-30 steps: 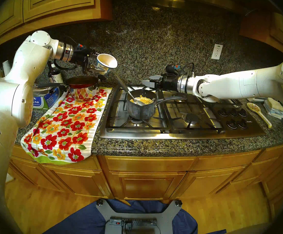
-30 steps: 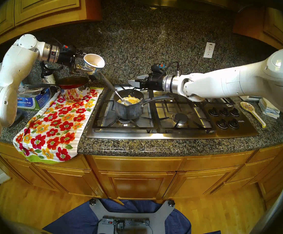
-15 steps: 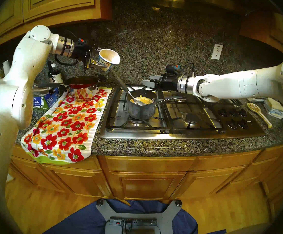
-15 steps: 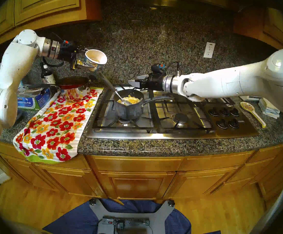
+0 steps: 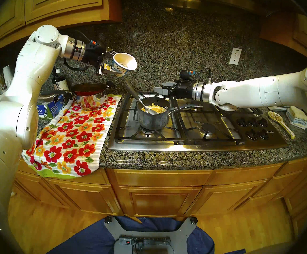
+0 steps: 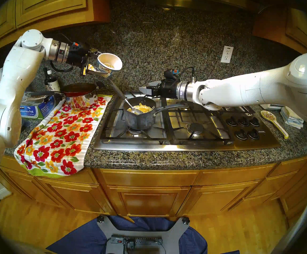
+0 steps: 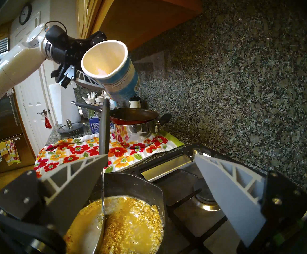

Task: Pour oats into pot and stir with a spoon

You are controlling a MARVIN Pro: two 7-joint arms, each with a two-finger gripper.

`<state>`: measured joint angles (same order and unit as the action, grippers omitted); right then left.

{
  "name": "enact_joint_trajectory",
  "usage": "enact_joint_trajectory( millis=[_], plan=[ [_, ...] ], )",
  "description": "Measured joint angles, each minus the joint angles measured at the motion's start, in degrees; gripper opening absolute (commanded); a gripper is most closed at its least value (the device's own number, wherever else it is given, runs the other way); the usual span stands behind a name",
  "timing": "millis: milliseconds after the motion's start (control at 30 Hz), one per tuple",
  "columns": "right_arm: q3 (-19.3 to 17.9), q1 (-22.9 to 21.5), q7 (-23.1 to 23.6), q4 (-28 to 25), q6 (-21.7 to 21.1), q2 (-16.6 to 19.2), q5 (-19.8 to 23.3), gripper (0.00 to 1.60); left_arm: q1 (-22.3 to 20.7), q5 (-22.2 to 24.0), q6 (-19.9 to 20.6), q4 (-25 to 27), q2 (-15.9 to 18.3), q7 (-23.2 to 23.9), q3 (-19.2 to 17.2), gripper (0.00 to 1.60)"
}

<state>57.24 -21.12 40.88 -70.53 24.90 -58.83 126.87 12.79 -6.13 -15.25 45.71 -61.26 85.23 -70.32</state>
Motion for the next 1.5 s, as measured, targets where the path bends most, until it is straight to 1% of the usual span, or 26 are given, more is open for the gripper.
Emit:
enact_joint_trajectory(
  millis=[333, 767, 1067, 1267, 1500],
  plan=[
    [0.00, 0.00, 0.00, 0.00, 0.00, 0.00, 0.00, 1.60, 4.46, 0.98, 3.45, 7.98, 1.06, -0.03, 0.02, 0.77],
    [0.01, 0.00, 0.00, 0.00, 0.00, 0.00, 0.01, 1.60, 9.40, 0.89, 8.01, 18.39, 2.45, -0.51, 0.02, 0.77],
    [0.01, 0.00, 0.00, 0.00, 0.00, 0.00, 0.01, 1.60, 11.50, 0.00, 9.60, 21.91, 2.79, -1.88, 0.40, 0.76],
    [0.01, 0.00, 0.00, 0.00, 0.00, 0.00, 0.01, 1.60, 12.48, -1.78, 9.68, 22.65, 2.78, -3.01, 1.09, 0.75],
    [0.01, 0.00, 0.00, -0.01, 0.00, 0.00, 0.02, 1.60, 13.54, -3.85, 8.86, 23.25, 2.02, -4.43, 1.92, 0.75]
  ],
)
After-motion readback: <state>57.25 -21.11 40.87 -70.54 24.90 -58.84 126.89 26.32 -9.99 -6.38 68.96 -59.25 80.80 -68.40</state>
